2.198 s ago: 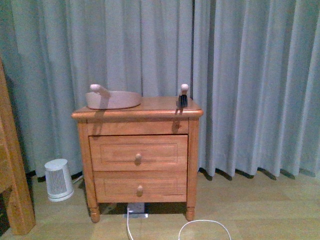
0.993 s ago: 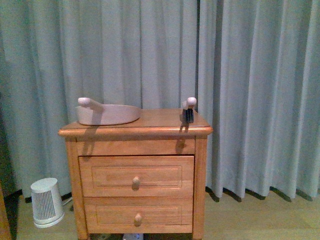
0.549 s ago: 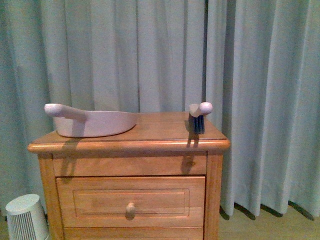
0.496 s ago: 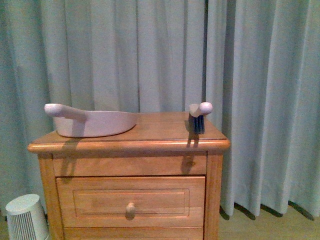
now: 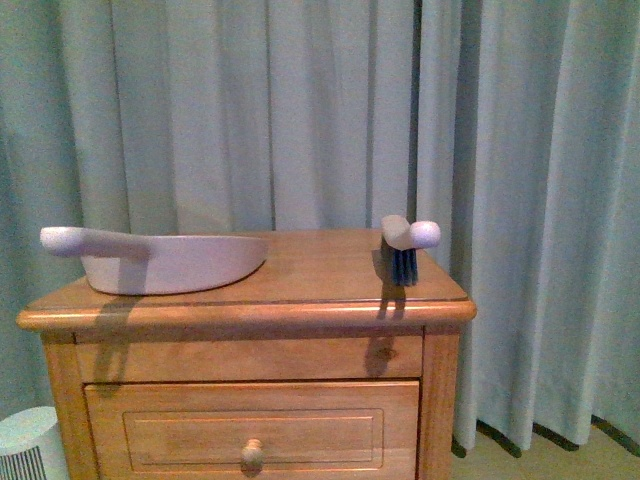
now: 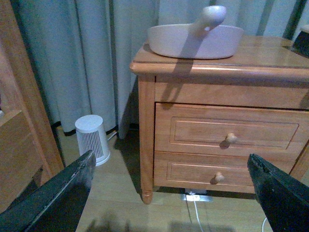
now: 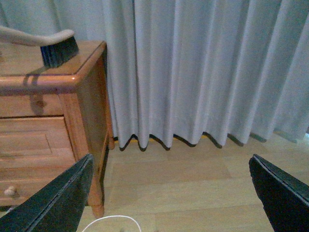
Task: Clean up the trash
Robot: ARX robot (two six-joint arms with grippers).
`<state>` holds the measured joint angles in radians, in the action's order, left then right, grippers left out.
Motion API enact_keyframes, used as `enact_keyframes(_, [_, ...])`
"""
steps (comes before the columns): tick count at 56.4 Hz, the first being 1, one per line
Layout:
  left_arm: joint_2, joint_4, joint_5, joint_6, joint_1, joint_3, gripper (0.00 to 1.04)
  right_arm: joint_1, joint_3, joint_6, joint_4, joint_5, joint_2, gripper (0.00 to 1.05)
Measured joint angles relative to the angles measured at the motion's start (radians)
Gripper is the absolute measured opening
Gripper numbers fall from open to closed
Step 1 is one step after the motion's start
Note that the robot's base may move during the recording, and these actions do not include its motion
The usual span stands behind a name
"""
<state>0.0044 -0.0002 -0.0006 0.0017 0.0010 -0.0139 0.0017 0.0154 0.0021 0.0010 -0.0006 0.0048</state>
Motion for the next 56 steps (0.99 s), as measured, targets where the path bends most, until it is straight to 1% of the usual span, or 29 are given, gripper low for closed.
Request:
enact_keyframes(38, [0.000, 0.000, 0.000, 0.000, 0.000, 0.000, 0.97, 0.000, 0.000, 0.000, 0.000, 0.000, 0.000, 0.97])
enact_keyframes(41, [0.022, -0.041, 0.004, -0.040, 0.003, -0.013, 0.97, 0.000, 0.000, 0.000, 0.000, 0.000, 0.000, 0.97])
enact_keyframes(44, [0.119, -0.040, 0.019, -0.095, 0.012, -0.035, 0.97, 0.000, 0.000, 0.000, 0.000, 0.000, 0.000, 0.97])
enact_keyframes(47, [0.245, 0.029, 0.035, -0.107, 0.021, -0.063, 0.97, 0.000, 0.000, 0.000, 0.000, 0.000, 0.000, 0.97])
enact_keyframes(52, [0.448, 0.147, 0.063, -0.077, 0.028, -0.149, 0.97, 0.000, 0.000, 0.000, 0.000, 0.000, 0.000, 0.97])
enact_keyframes(56, [0.618, 0.208, 0.068, -0.033, 0.027, -0.252, 0.97, 0.000, 0.000, 0.000, 0.000, 0.000, 0.000, 0.97])
